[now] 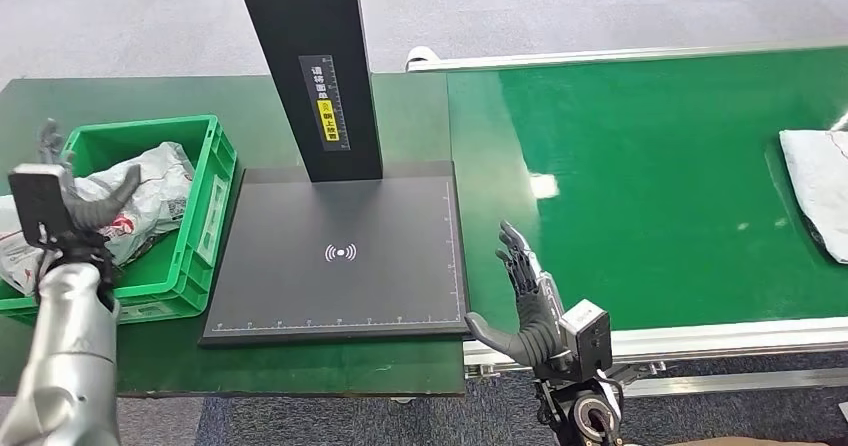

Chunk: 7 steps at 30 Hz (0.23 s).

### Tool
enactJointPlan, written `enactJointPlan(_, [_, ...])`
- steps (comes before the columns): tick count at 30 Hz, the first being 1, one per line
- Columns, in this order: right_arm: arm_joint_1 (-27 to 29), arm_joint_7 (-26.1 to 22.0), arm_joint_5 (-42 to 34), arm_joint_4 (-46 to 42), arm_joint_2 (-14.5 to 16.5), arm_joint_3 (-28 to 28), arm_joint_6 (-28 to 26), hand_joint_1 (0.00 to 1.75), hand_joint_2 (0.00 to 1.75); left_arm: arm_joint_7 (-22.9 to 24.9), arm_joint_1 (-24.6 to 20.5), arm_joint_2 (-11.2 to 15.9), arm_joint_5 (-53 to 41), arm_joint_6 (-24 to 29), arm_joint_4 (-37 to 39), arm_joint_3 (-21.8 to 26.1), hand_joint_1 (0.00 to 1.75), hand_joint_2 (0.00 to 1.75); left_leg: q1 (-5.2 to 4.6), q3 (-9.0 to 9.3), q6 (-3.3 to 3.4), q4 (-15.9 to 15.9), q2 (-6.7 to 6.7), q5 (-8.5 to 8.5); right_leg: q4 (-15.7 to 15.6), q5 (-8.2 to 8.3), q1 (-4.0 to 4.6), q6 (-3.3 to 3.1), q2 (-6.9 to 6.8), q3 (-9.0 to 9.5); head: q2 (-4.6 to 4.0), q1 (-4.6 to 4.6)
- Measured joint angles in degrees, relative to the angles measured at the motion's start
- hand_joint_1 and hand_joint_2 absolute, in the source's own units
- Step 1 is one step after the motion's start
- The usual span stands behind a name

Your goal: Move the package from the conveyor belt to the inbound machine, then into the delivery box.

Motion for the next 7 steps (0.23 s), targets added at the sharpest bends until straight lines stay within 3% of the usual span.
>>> enactJointPlan(7, [0.7, 0.2, -0.6, 1.0, 0.0, -0.7, -0.2, 0.0, 1.75, -0.4, 16.4, -8.4, 8.7, -0.4, -13.8, -10.3, 0.0, 1.75, -0.05, -0.02, 0.09, 0.0, -0.02, -0.14, -0.1, -0.04, -0.05, 0.06, -0.01, 0.04, 0.01, 0.01])
